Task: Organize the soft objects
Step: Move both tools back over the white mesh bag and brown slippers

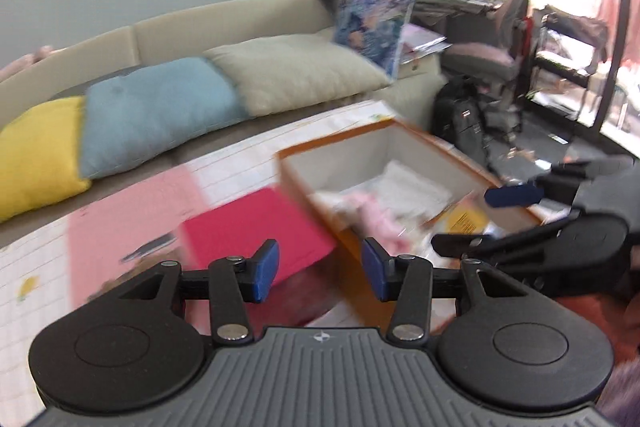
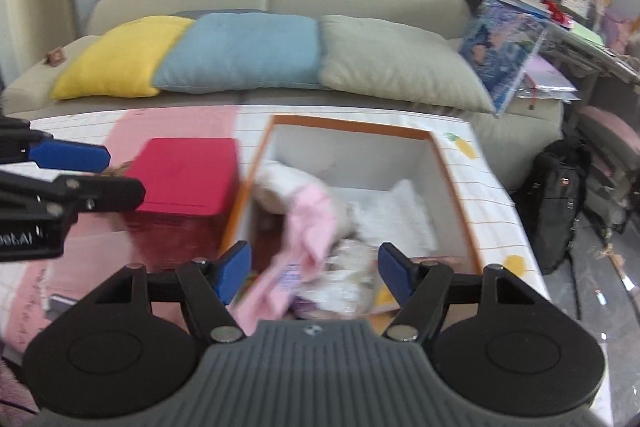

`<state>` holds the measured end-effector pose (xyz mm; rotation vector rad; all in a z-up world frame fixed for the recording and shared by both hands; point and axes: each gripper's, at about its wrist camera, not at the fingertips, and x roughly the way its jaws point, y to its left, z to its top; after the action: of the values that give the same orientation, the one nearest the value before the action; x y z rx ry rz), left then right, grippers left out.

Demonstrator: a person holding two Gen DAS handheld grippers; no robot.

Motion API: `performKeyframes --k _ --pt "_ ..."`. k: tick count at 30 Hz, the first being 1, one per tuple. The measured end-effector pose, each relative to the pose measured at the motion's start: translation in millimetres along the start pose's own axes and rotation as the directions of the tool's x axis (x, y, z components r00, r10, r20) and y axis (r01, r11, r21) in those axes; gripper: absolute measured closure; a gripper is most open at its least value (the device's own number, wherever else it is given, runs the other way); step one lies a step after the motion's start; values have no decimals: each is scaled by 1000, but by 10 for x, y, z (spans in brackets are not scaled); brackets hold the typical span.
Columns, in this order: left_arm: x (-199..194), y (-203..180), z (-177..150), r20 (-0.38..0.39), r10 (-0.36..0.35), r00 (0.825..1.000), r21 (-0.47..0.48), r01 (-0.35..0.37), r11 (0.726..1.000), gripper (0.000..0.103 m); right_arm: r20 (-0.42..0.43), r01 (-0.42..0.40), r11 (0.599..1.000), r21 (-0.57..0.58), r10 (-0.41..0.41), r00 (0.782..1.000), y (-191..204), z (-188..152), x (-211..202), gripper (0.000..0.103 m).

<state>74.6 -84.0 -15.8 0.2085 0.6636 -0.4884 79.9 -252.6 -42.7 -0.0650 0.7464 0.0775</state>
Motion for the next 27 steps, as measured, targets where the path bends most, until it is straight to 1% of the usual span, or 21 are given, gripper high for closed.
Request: performKeyframes --k 1,3,6,9,12,14,16,19,21,22,24,27 --pt "-46 65 -69 -11 10 1000 -24 -11 1000 48 -6 -20 1000 -10 19 1000 93 -5 3 30" --pt "-139 219 -208 -33 8 999 -101 -12 995 48 -24 -56 998 -34 55 998 280 -22 21 29" --pt "-249 452 -413 -66 20 998 -204 -34 978 48 -60 -111 992 -62 108 992 549 -50 44 29" --pt "-307 617 -573 -100 59 993 -253 -83 964 48 -97 -165 983 -80 157 983 787 -66 72 29" --pt "-353 800 -742 -115 74 991 -307 -106 946 48 -138 -211 973 -95 197 971 984 -82 128 27" --pt "-368 867 -815 -110 87 990 -317 -118 941 48 -167 -236 966 -108 216 962 1123 -92 186 26" --pt "-370 912 -870 -100 81 992 -316 -109 943 47 -201 -247 959 -137 217 955 1271 -120 275 25" --pt "-355 984 -940 -98 76 992 -322 -104 941 40 -245 -258 950 -177 211 946 1446 -152 428 25" --pt "-331 1037 -977 -107 81 991 -326 -111 939 38 -267 -271 944 -190 216 939 1516 -161 526 26" --pt "-312 1075 -991 -113 79 990 -327 -112 938 36 -273 -276 940 -198 217 937 1551 -166 565 26" --pt "-274 1149 -1023 -123 77 989 -324 -114 939 33 -283 -284 933 -219 217 934 1612 -180 631 31" --pt "-192 1281 -1058 -139 74 987 -311 -115 944 29 -303 -294 928 -228 219 927 1662 -186 741 34"
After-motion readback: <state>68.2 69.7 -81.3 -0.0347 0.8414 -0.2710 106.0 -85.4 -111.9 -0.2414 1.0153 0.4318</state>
